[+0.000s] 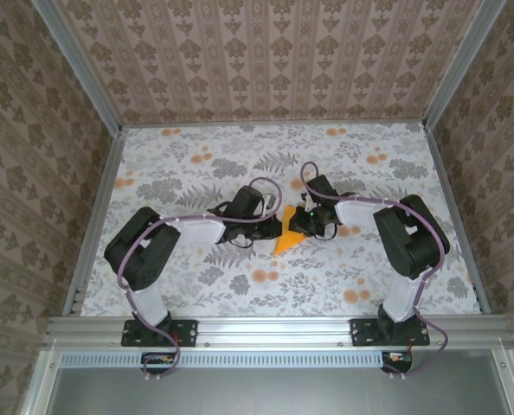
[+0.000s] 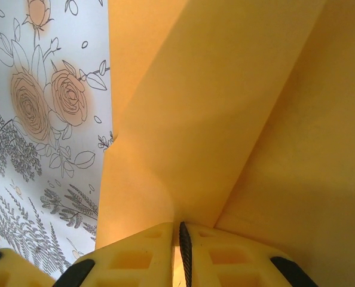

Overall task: Fold a paper plane with a square sheet of paper (pick it up from the middle)
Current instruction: Fourth fold the wing at the center of the table.

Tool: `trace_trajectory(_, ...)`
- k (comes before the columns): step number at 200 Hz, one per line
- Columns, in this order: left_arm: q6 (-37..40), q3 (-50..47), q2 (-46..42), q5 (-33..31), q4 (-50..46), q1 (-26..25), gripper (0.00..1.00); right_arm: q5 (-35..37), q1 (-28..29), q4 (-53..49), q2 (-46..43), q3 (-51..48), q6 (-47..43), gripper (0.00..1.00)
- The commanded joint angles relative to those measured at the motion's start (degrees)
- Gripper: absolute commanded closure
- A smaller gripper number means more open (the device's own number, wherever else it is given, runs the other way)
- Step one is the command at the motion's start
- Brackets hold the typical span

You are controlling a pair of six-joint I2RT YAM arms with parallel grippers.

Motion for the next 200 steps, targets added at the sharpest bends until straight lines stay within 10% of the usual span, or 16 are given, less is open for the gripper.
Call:
trace_trajectory(1,-0.91,1.64,2.28,2.14,1.01,-0.88,0.89,3.28,-0.41,-2.14,1.26,-2.10,0.90,0.85)
trace_trajectory(200,2.91,5.85,7.91,-1.24,-13.37,-2.44,1.00,-4.97,-0.42,6.09,-3.27,-1.63,-0.52,0.90)
